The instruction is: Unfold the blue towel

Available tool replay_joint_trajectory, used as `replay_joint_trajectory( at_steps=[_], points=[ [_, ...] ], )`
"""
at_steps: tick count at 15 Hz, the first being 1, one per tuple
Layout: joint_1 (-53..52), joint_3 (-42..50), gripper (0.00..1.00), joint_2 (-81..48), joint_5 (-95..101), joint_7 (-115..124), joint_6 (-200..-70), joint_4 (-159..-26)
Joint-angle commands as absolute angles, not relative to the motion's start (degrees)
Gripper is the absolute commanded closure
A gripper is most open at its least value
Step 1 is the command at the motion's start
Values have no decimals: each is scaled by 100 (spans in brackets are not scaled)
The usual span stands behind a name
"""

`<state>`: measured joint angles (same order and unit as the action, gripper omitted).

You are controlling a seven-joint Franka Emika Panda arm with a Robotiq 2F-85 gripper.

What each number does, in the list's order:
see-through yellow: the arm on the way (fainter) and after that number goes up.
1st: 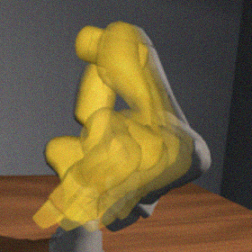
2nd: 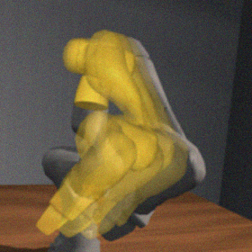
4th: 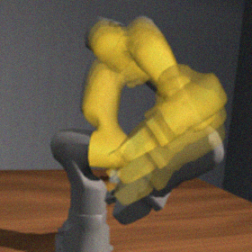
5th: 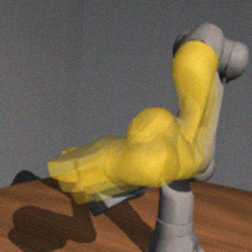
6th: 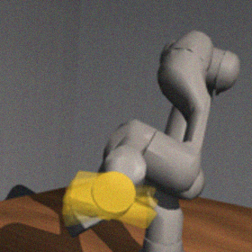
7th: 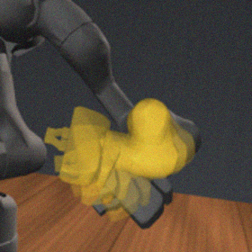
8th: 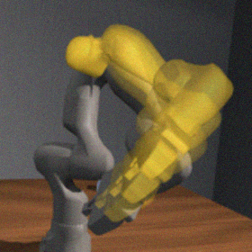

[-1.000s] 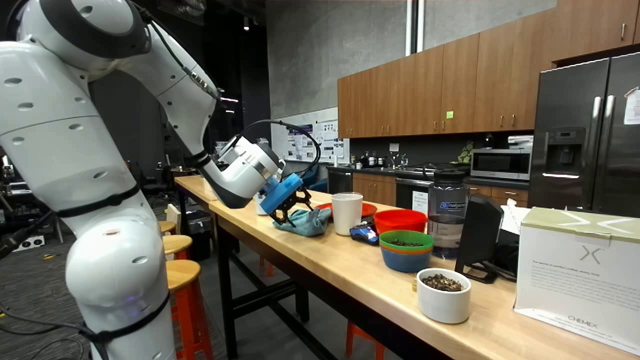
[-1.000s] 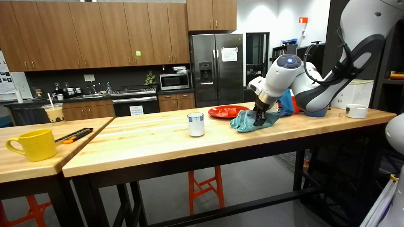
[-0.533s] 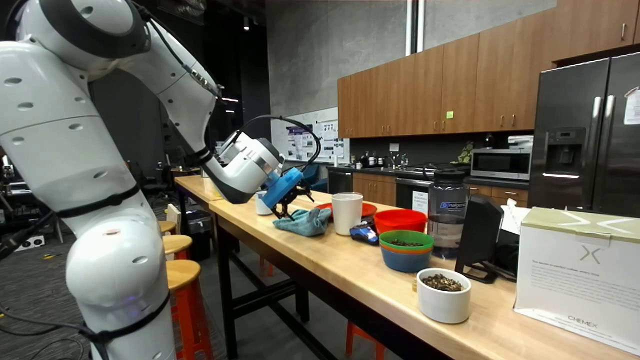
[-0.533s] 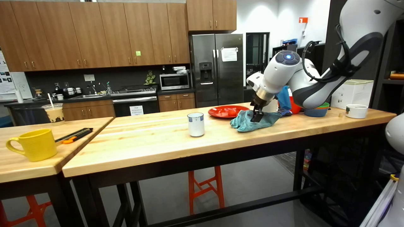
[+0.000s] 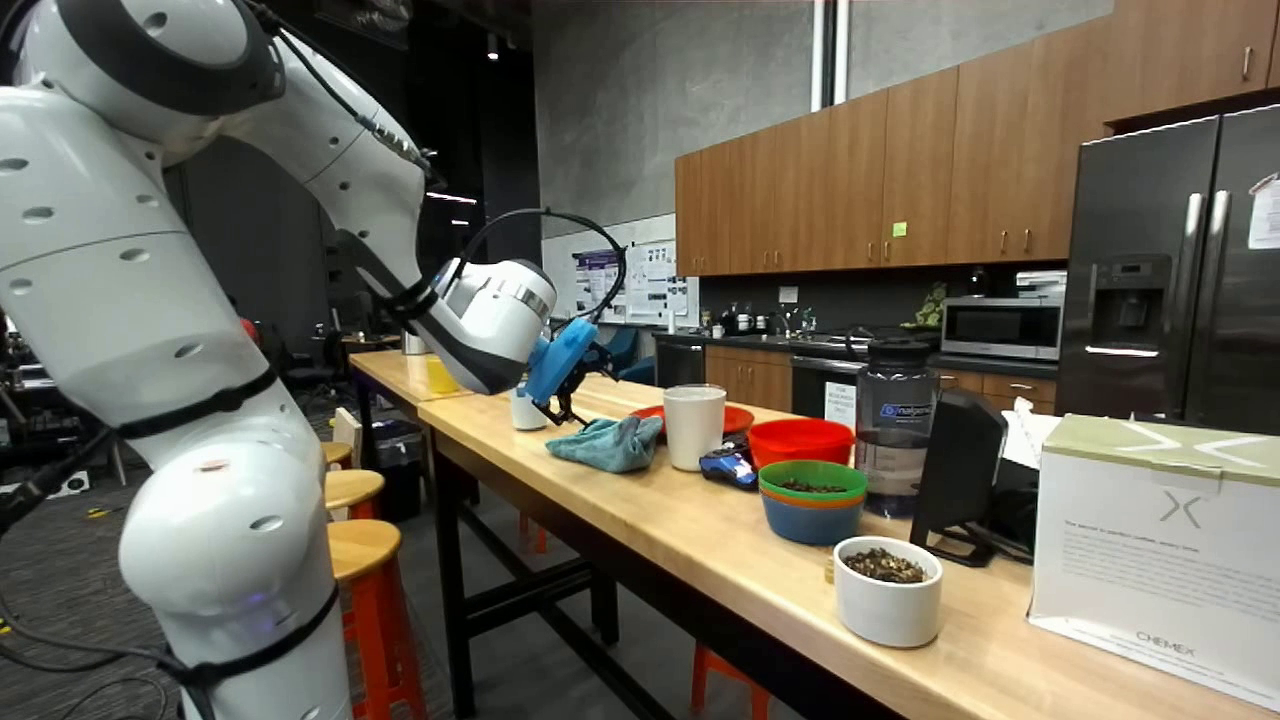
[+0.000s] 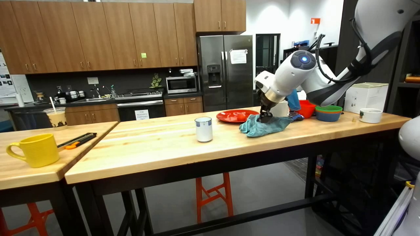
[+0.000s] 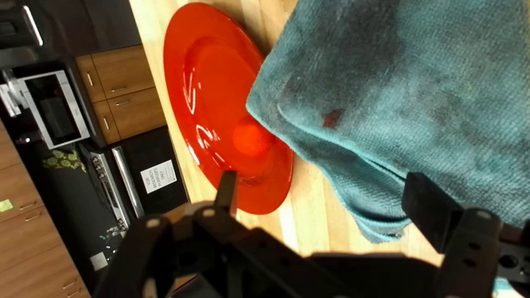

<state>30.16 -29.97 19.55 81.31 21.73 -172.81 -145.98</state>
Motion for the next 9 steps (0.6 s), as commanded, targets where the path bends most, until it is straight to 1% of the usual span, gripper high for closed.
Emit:
replay_joint_trajectory(
  at_steps=[1, 5, 6, 7, 8, 9],
  points=[
    [3298, -3248, 0, 2138, 9724, 3183, -17222, -14373],
    [3058, -3186, 0, 1850, 11303, 4457, -16756, -14229],
    [3046, -3183, 0, 1765, 11447, 4601, -16646, -14269],
    [3183, -3251, 0, 1668, 11112, 4293, -16541, -14429],
    [1986, -2063, 0, 1299, 10321, 3198, -15919, -14758],
    [1824, -1893, 0, 1189, 10104, 2957, -15680, -14820]
  ],
)
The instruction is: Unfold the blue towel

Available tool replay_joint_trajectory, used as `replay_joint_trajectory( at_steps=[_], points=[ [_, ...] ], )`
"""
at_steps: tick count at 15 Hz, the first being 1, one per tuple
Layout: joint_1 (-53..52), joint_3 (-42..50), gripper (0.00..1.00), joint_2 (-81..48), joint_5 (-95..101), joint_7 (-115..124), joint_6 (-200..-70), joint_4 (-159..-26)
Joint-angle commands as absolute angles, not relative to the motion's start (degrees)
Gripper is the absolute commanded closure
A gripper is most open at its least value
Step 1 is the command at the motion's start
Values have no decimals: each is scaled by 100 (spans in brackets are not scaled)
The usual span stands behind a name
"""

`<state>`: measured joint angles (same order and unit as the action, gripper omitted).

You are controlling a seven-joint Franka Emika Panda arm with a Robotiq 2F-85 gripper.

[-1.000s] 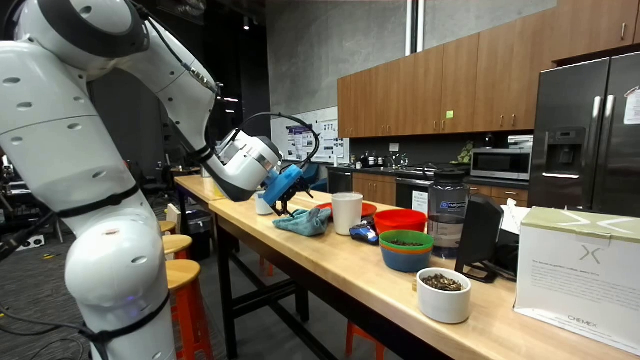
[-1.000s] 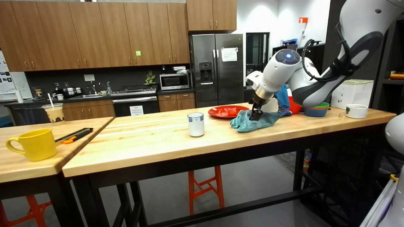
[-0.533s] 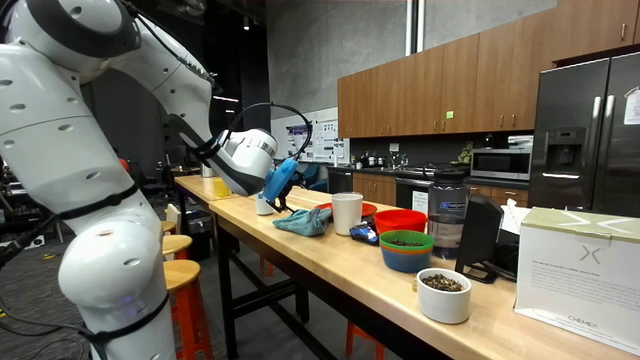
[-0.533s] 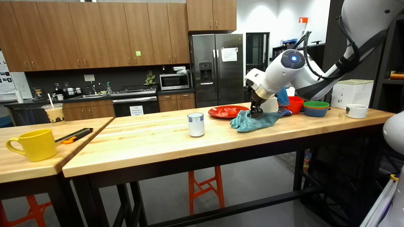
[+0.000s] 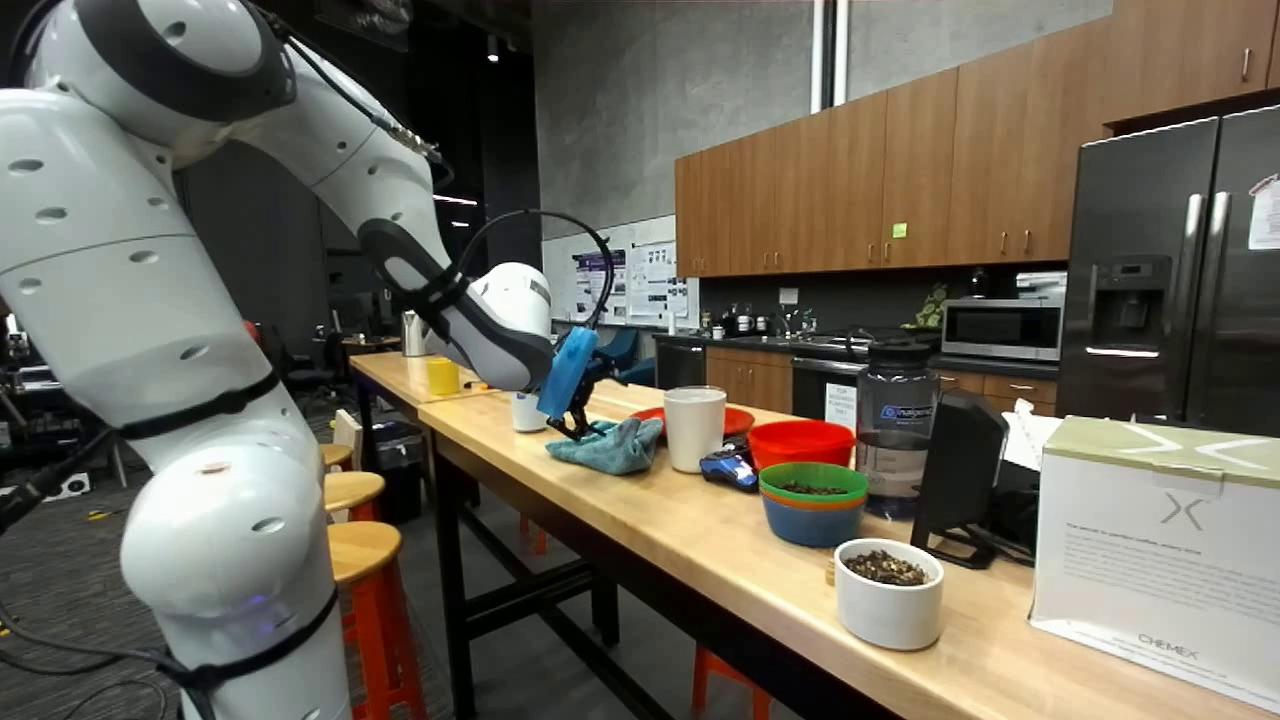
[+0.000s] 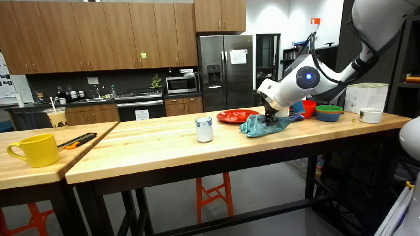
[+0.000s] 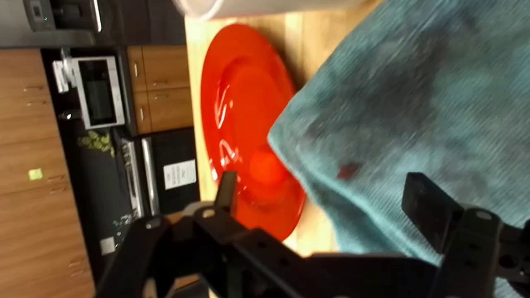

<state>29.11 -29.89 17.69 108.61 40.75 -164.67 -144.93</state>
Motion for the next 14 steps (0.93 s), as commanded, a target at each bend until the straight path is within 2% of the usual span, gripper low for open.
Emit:
replay_joint_trajectory(
  at_steps=[1, 2, 8, 9, 11, 14],
  points=[
    [2687, -2716, 0, 1211, 9777, 2832, -15658, -14845],
    [1391, -1532, 0, 903, 9391, 2317, -15100, -14908],
    [329, -686, 0, 866, 8289, 1747, -14744, -14587],
    [248, -572, 20, 877, 8089, 1706, -14829, -14565],
    [127, -393, 31, 970, 7751, 1624, -15015, -14583],
    [20, -238, 56, 1065, 7186, 1451, -15222, -14617]
  ],
)
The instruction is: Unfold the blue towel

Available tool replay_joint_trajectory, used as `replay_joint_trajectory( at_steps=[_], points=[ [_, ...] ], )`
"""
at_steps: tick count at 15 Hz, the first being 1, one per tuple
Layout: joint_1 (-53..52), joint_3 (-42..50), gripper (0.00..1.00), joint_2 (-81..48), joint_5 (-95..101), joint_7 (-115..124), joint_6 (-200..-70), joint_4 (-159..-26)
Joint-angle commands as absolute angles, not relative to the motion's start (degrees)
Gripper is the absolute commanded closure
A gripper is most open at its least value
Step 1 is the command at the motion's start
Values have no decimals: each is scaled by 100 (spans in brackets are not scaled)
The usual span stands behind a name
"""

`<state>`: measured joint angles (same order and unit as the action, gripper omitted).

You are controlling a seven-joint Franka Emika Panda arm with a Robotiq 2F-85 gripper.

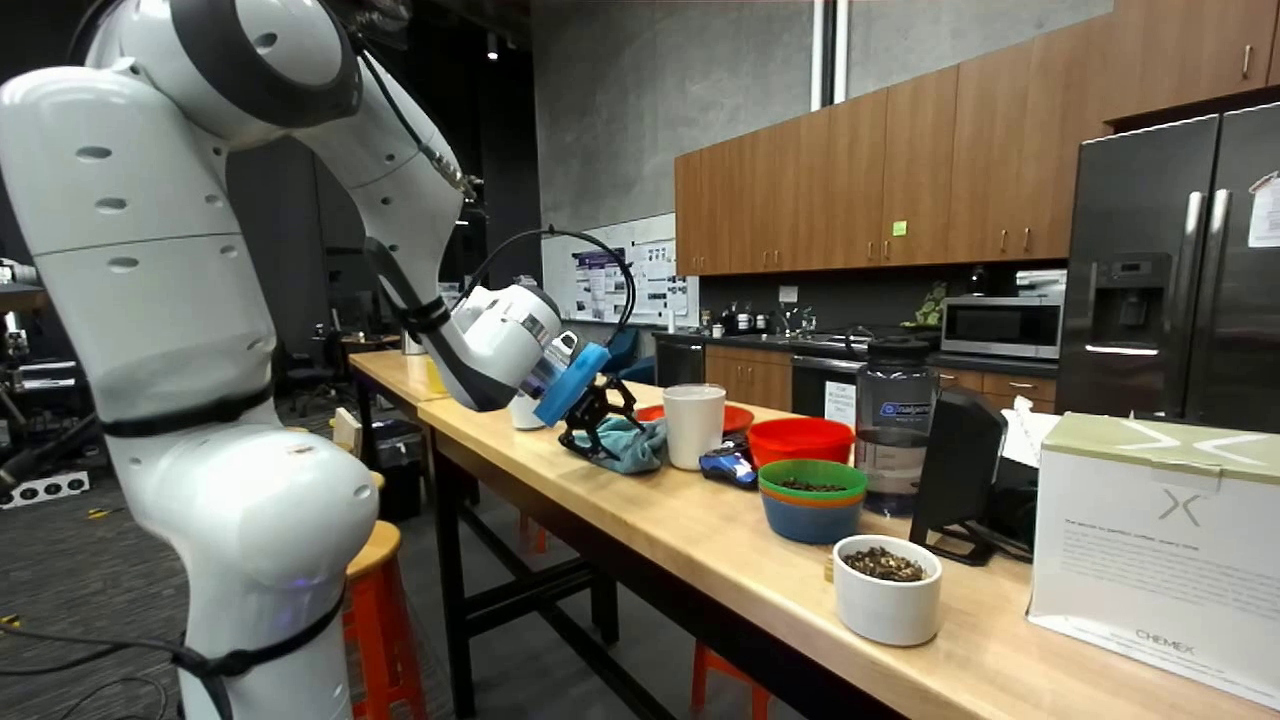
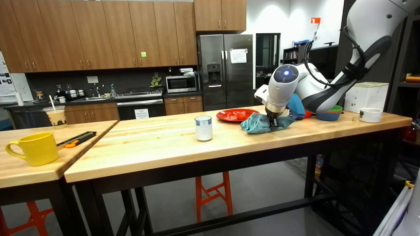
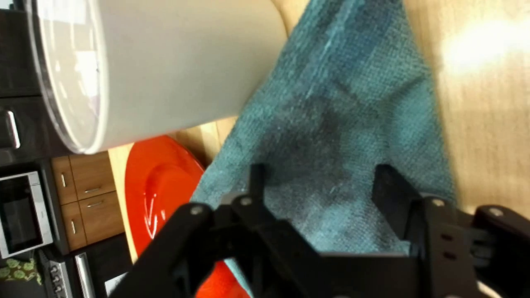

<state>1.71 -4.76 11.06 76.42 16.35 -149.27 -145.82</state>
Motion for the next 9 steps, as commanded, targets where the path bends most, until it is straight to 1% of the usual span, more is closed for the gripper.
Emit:
replay_joint_trajectory(
  at_steps=[1, 5, 6, 9],
  points=[
    [-5, -211, 64, 1080, 6986, 1394, -15282, -14618],
    [45, -225, 94, 1135, 6432, 1318, -15556, -14679],
    [51, -212, 99, 1167, 6322, 1310, -15644, -14707],
    [36, -203, 100, 1202, 5931, 1246, -15838, -14730]
  ],
)
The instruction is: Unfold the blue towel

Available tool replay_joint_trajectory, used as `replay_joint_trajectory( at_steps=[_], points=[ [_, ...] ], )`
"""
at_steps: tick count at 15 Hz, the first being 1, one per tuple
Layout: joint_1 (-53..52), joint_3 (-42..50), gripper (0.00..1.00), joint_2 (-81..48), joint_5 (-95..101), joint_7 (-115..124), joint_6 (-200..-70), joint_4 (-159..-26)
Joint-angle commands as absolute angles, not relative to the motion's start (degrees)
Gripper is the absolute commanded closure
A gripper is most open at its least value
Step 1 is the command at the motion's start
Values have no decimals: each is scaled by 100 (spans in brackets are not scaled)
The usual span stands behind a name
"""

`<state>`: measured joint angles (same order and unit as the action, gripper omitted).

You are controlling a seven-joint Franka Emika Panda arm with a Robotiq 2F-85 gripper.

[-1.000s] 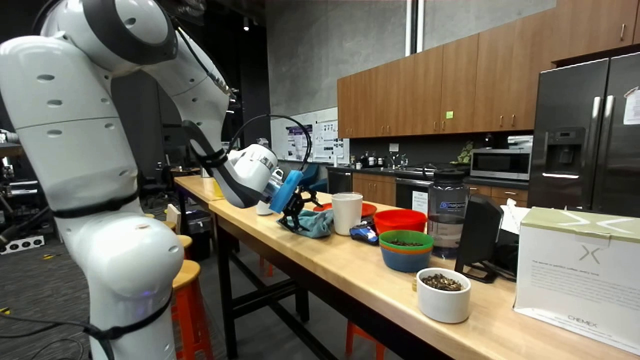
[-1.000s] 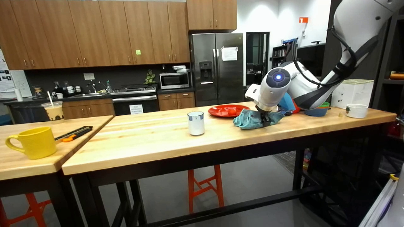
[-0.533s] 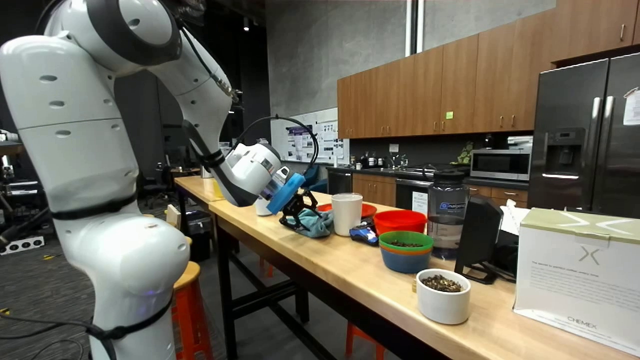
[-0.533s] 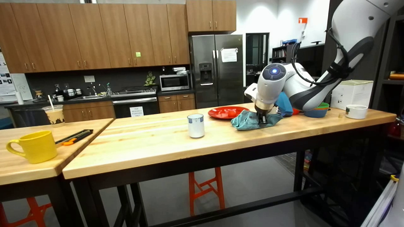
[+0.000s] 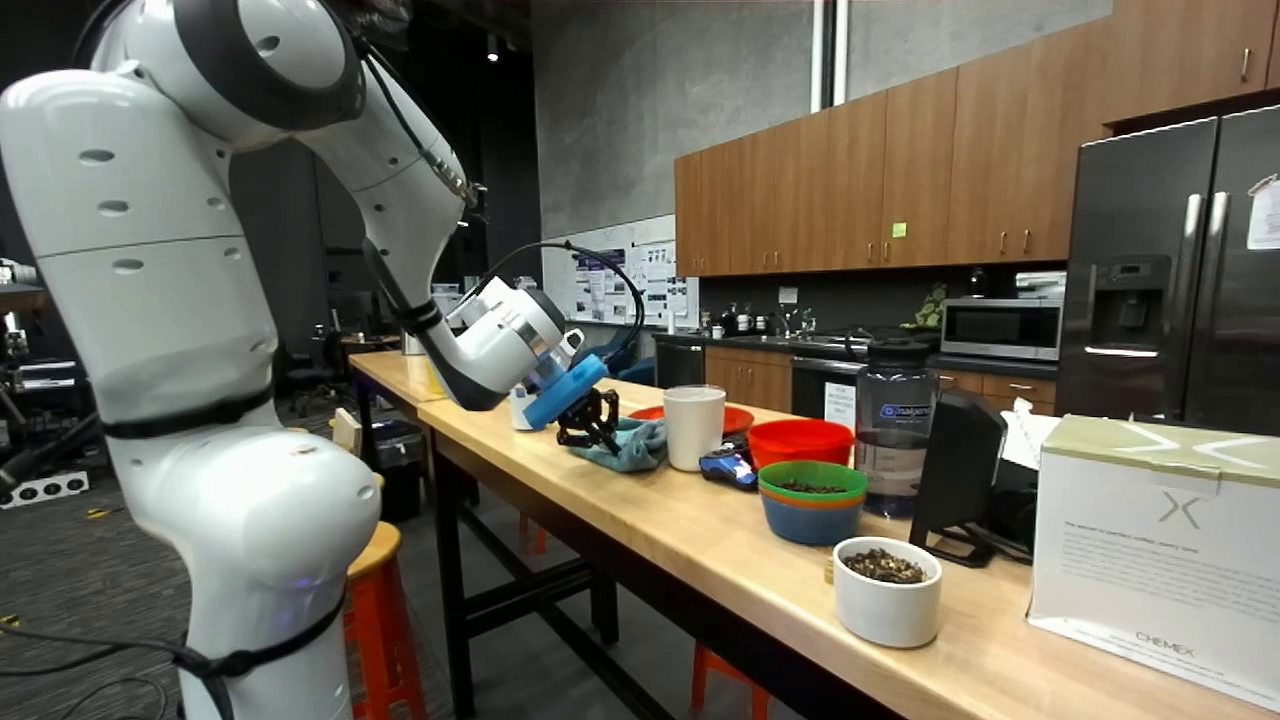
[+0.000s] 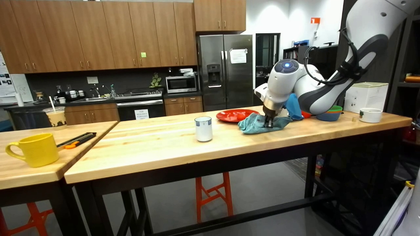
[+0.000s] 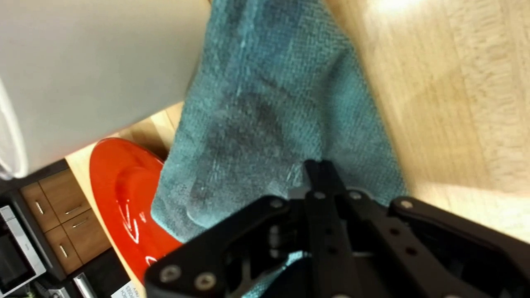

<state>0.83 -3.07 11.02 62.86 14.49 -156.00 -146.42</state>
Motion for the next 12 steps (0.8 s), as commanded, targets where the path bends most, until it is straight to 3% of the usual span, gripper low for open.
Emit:
replay_joint_trajectory(
  at_steps=[1, 12],
  points=[
    [28, -199, 100, 1216, 5797, 1215, -15906, -14735],
    [-168, -178, 100, 1587, 4326, 464, -16364, -14753]
  ],
)
